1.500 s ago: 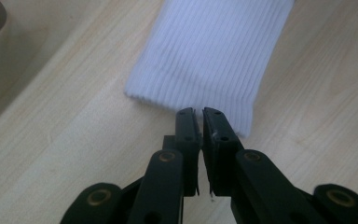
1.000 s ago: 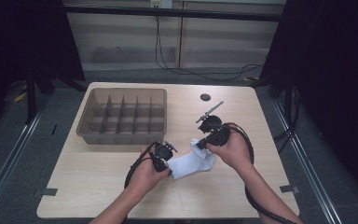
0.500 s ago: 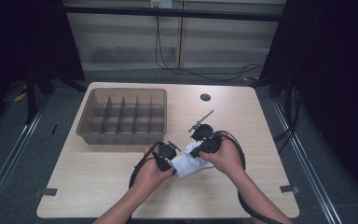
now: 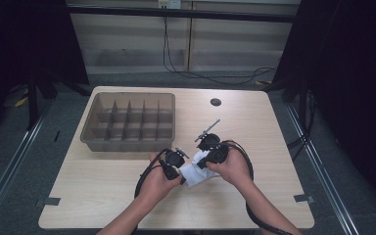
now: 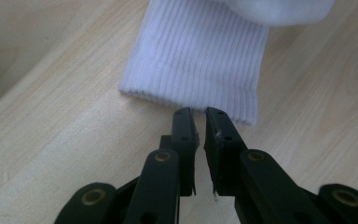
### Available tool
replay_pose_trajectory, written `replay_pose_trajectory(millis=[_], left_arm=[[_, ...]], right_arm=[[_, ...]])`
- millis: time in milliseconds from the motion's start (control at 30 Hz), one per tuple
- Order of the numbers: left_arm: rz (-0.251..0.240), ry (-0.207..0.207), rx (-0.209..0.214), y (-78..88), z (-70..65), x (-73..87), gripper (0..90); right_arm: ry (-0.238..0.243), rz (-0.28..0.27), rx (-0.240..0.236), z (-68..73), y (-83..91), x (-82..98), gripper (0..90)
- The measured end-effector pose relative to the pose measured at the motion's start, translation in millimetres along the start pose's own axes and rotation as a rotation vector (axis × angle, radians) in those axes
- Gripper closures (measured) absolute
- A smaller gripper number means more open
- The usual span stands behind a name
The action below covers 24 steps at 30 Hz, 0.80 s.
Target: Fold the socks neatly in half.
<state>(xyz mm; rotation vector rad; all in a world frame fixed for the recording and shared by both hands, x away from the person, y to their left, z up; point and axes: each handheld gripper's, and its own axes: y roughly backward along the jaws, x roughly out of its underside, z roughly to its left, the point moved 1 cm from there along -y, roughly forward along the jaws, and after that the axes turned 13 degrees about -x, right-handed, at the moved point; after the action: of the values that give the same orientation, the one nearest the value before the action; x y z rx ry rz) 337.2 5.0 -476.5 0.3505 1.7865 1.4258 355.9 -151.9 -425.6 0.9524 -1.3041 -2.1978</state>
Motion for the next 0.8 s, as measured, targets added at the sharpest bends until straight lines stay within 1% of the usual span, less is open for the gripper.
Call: replay_pose_trajectory(millis=[33,67,133,267,333,433,500,533,600,667,733,800], left_arm=[[0.001,-0.002,0.001,0.0,0.2,0.1,82.5],[0.001,-0.003,0.000,0.0,0.2,0.1,82.5],[-0.003,0.003,0.005,0.5,0.5,0.2,82.5],[-0.005,0.010,0.001,2.0,1.5,1.1,82.4],[-0.004,0.009,0.001,2.5,2.9,2.0,82.4],[-0.005,0.032,-0.003,4.8,7.0,3.7,81.9],[-0.001,0.043,-0.009,7.4,11.8,5.5,81.4],[-0.002,0.052,-0.010,8.0,12.8,6.1,81.4],[-0.005,0.055,-0.006,9.6,15.2,6.8,81.3],[-0.010,0.058,-0.003,10.8,15.9,6.3,81.2],[-0.010,0.052,-0.002,11.6,15.8,5.6,81.2],[-0.016,0.060,0.002,12.4,15.0,4.8,81.2]], right_arm=[[-0.003,0.000,-0.001,0.4,-1.0,-0.3,86.6],[0.006,0.004,-0.003,0.1,-1.8,-0.4,86.5],[0.000,0.005,-0.004,1.3,-4.2,-1.0,86.5],[0.009,0.007,-0.013,3.3,-8.2,-2.7,86.5],[0.005,0.004,-0.024,4.5,-9.7,-3.3,86.1],[0.003,0.003,-0.031,5.5,-13.0,-3.4,81.7],[0.003,-0.001,-0.046,5.8,-14.5,-3.1,80.3],[0.007,-0.005,-0.048,5.9,-14.3,-2.9,78.9],[0.008,-0.013,-0.057,5.7,-12.8,-2.7,76.1],[-0.002,-0.022,-0.073,6.0,-9.6,-2.8,74.4],[-0.002,-0.024,-0.072,6.4,-4.6,-3.4,72.6],[-0.003,-0.032,-0.062,6.7,2.1,-3.9,72.2]])
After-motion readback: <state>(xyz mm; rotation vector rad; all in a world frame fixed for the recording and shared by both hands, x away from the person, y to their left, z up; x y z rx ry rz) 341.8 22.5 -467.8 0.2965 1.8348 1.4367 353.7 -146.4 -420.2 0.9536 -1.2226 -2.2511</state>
